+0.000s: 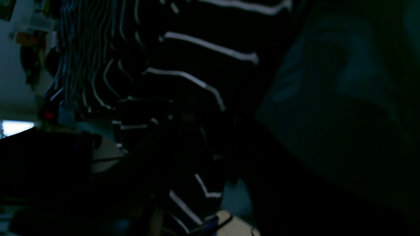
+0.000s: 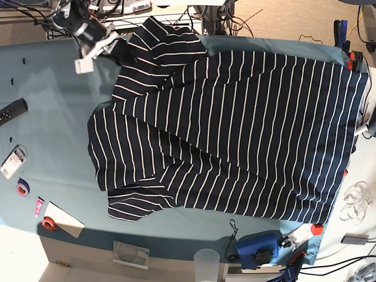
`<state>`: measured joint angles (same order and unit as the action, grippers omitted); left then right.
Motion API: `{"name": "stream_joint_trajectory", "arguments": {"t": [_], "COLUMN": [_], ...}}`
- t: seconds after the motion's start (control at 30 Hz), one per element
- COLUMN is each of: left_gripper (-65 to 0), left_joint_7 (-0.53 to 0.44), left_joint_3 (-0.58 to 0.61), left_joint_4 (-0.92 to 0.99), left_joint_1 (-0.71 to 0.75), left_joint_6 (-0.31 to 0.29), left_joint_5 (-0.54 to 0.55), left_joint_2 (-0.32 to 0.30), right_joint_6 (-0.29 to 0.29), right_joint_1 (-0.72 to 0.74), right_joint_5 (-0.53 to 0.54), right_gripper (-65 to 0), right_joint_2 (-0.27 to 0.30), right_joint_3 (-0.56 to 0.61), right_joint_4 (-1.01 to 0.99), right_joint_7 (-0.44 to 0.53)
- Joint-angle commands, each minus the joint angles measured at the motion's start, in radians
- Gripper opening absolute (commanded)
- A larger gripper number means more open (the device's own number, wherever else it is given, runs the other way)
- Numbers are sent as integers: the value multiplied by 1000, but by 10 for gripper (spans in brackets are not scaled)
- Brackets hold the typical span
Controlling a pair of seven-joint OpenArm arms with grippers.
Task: Layout the t-shirt on the table in an organized manner, then fold the t-shirt properly
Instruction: 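Lower the right gripper onto the shirt collar and grasp it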
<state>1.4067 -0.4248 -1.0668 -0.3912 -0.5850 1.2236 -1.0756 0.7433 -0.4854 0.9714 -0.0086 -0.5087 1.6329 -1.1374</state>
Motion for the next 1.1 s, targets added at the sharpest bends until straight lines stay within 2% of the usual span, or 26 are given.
{"name": "stream_joint_trajectory", "arguments": {"t": [0.0, 0.13, 0.23, 0.37, 0.53, 0.67, 0.73, 0.8, 0.9, 0.93, 0.97, 1.0, 1.07], "left_gripper": [-627, -627, -627, -626, -627, -627, -626, -627, -627, -627, -627, -627, -627], "left_joint_7": [-10, -10, -12, -10, -10, -10, -10, -10, -11, -11, -11, -10, -10], "left_joint_3": [-8, -8, -8, -8, -8, -8, -8, -8, -8, -8, -8, -8, -8], "left_joint_4": [-11, -11, -11, -11, -11, -11, -11, -11, -11, -11, -11, -11, -11], "left_joint_1": [-19, -19, -19, -19, -19, -19, -19, -19, -19, -19, -18, -18, -18], "left_joint_6": [-2, -2, -2, -2, -2, -2, -2, -2, -2, -2, 0, 3, 13], "left_joint_5": [19, 19, 19, 47, 64, 64, 64, 64, 64, 64, 64, 64, 64], "left_joint_2": [-35, -35, -35, -35, -35, -35, -35, -35, -35, -35, -35, -35, -35], "right_joint_6": [-74, -74, -82, -101, -187, -251, -266, -270, -269, -269, -268, -249, -181], "right_joint_1": [-10, 5, 6, -5, -26, -47, -50, -55, -65, -66, -66, -66, -66], "right_joint_5": [-129, -91, -52, -56, -226, -386, -447, -499, -521, -524, -525, -524, -524], "right_gripper": [-504, -504, -504, -505, -505, -506, -506, -506, -506, -521, -568, -626, -650], "right_joint_2": [-14, -14, -20, -53, -113, -116, -116, -116, -116, -116, -116, -115, -113], "right_joint_3": [12, 12, 19, 73, 170, 220, 220, 220, 220, 220, 220, 220, 219], "right_joint_4": [-51, -49, -43, 16, 166, 272, 278, 272, 269, 269, 269, 270, 276], "right_joint_7": [-137, -181, -250, -259, -259, -259, -226, -207, -197, -197, -198, -196, -182]}}
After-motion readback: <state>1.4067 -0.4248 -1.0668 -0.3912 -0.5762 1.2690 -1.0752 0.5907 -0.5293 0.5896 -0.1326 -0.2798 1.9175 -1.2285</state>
